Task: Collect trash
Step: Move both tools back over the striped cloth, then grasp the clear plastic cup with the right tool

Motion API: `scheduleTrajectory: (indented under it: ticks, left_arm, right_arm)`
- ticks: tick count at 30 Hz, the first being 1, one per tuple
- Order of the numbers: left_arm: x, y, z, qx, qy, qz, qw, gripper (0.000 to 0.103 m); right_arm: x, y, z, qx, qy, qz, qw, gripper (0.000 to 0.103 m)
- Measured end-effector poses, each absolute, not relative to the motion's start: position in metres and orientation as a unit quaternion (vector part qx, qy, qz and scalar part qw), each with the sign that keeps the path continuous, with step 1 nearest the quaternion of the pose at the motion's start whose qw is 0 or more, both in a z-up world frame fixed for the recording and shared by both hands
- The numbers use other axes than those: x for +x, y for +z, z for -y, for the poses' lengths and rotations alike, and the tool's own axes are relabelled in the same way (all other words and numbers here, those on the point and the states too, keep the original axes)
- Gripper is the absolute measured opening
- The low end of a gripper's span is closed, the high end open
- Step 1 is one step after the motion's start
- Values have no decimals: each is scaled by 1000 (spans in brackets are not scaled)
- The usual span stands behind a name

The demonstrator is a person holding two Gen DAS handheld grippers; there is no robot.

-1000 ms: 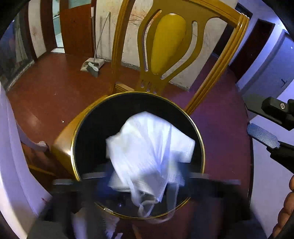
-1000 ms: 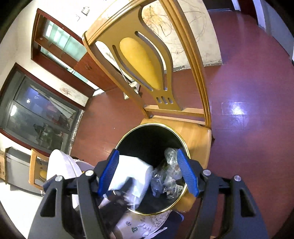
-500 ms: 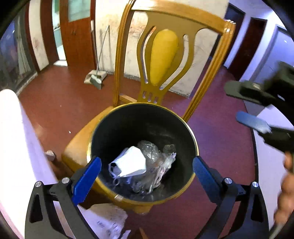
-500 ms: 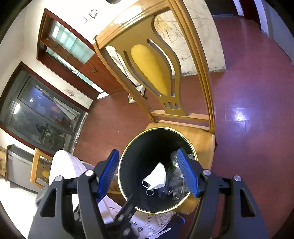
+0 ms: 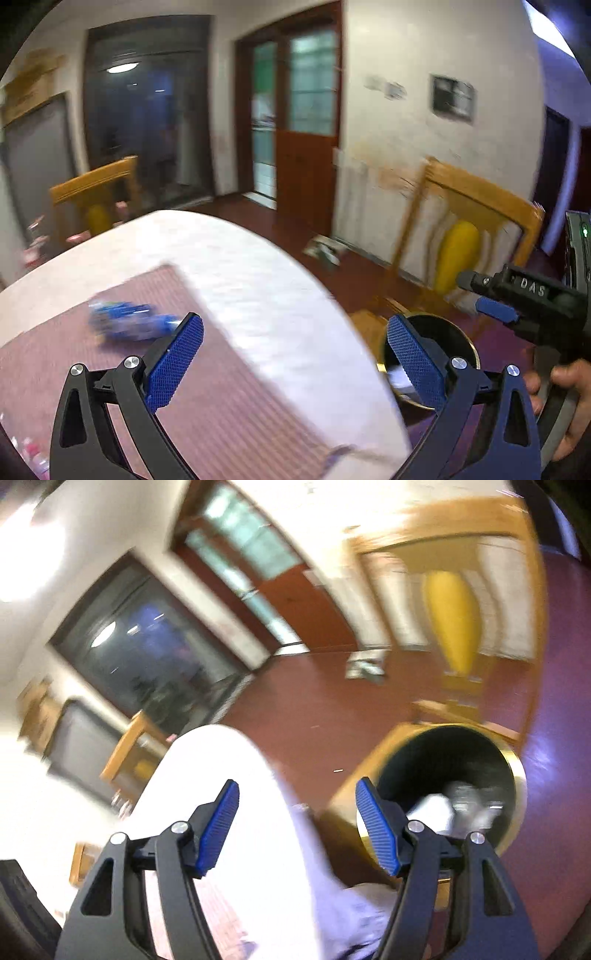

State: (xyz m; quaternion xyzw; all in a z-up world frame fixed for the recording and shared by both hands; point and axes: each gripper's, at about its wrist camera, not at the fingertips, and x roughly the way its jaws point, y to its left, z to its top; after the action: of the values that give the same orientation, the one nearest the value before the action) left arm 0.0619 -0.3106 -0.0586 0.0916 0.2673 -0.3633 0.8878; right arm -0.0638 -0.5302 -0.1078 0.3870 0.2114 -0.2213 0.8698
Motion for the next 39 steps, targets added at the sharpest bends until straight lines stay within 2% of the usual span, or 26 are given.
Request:
scheduleTrajectory:
  ticks: [7,12,18,28,33,39]
  left_arm:
    - [75,-24,195,65,-253,-242,934,97]
    - [72,0,107,45,-162,-224,960,97]
    - [62,17,30,9,-103,-216,971,97]
    - [60,12,-26,-19,-71,-225,972,97]
    - [63,0,-47,-8,-44,-237,971,97]
    - [63,-29,-114,-2,30,-267,963,97]
  right_arm:
    - [0,-48,401,284,-107,-207,930,71]
    - [12,-11,327,212,-57,-185,958,77]
    - [24,12,269,170,-3,-176,970,79]
    - [38,14,210,128,50,-202,970,79]
    - [58,1,168,99,105,-264,954,78]
    - [90,-31,95,61,175,-338,923,77]
